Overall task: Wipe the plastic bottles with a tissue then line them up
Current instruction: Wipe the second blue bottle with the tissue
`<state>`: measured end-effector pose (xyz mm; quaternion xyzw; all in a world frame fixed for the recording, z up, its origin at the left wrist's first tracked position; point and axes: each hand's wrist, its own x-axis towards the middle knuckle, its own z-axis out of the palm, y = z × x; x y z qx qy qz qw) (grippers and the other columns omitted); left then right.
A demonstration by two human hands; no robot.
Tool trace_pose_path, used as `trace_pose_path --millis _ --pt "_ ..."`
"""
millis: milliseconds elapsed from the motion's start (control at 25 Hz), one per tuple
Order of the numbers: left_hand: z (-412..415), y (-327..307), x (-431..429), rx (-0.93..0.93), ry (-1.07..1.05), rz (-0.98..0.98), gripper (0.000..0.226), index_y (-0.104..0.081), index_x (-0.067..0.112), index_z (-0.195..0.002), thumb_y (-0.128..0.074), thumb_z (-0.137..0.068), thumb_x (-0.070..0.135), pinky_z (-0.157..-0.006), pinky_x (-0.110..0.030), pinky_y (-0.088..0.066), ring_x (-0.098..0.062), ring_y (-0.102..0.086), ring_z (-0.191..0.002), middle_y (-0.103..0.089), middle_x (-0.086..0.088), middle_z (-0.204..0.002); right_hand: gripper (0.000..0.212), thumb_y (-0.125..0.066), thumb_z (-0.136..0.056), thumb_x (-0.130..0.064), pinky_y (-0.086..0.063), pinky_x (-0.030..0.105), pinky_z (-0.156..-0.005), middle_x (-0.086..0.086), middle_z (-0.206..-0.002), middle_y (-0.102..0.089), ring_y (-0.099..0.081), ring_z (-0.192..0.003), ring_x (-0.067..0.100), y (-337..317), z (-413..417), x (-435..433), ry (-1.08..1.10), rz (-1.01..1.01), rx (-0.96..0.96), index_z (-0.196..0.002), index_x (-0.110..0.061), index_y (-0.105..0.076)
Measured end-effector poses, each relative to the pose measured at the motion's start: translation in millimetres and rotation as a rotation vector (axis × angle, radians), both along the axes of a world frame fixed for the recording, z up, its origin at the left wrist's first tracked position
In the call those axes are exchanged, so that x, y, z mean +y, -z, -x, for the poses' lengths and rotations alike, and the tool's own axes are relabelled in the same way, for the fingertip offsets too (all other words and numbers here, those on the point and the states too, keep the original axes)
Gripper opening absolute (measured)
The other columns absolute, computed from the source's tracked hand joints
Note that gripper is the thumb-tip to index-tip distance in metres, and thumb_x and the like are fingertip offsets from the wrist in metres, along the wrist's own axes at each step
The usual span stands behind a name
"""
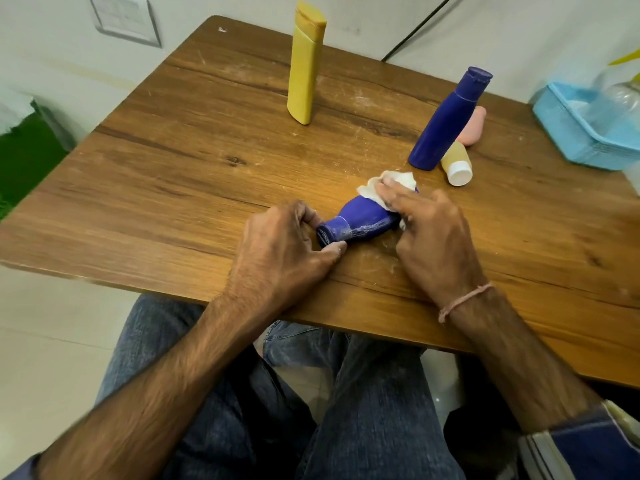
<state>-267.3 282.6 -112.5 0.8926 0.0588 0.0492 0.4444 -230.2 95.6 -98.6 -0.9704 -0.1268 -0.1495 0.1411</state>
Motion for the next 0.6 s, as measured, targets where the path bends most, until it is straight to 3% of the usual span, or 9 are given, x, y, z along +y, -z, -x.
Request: trace_pose_path --millis 160,240,360,520,600 --pt "1.3 1.0 1.1 -0.05 0.015 -0.012 0.023 -0.069 0.024 -0.09 -0.079 -0.078 0.04 -0.044 -0.005 -0.037 0.004 -0.052 -0.052 -0.056 0.013 -0.059 0.072 -0.045 -0.08 0.013 -0.043 0.023 -0.077 -0.007 -0.147 -0.053 -0.037 -0.079 0.01 17.9 46.2 26.9 -0.314 0.014 0.002 -0.144 -0.019 -0.053" --pt "0.7 1.7 1.5 -0.044 0.013 -0.001 0.022 -0.07 0.025 -0.088 -0.079 -0.077 0.041 -0.045 -0.008 -0.035 0.003 -0.052 -0.052 -0.057 0.011 -0.057 0.073 -0.045 -0.082 0.012 -0.044 0.024 -0.076 -0.01 -0.148 -0.051 -0.037 -0.081 0.011 15.0 32.8 14.8 -0.275 0.032 -0.017 -0.146 -0.023 -0.05" --pt "-0.4 2.4 1.0 -0.028 -0.005 0.021 0.022 -0.071 0.024 -0.086 -0.08 -0.076 0.042 -0.049 -0.014 -0.037 -0.003 -0.055 -0.052 -0.057 0.009 -0.053 0.071 -0.047 -0.087 0.01 -0.051 0.034 -0.081 -0.011 -0.15 -0.049 -0.041 -0.089 0.011 6.8 7.6 -1.3 -0.006 -0.006 -0.014 -0.148 -0.026 -0.046" --pt "1.0 1.9 1.4 -0.058 0.022 0.005 0.018 -0.069 0.025 -0.084 -0.078 -0.079 0.041 -0.043 -0.007 -0.036 0.004 -0.049 -0.047 -0.055 0.01 -0.053 0.067 -0.04 -0.083 0.007 -0.049 0.029 -0.077 -0.006 -0.148 -0.052 -0.04 -0.081 0.014 20.7 44.9 26.2 -0.264 0.006 -0.031 -0.144 -0.017 -0.052" --pt "0.4 1.9 2.1 -0.052 0.022 0.005 0.018 -0.07 0.025 -0.086 -0.077 -0.079 0.04 -0.044 -0.008 -0.036 0.004 -0.051 -0.048 -0.056 0.01 -0.054 0.072 -0.042 -0.082 0.012 -0.047 0.027 -0.076 -0.01 -0.149 -0.051 -0.042 -0.081 0.015 20.2 35.8 12.9 -0.261 0.025 -0.045 -0.146 -0.021 -0.05"
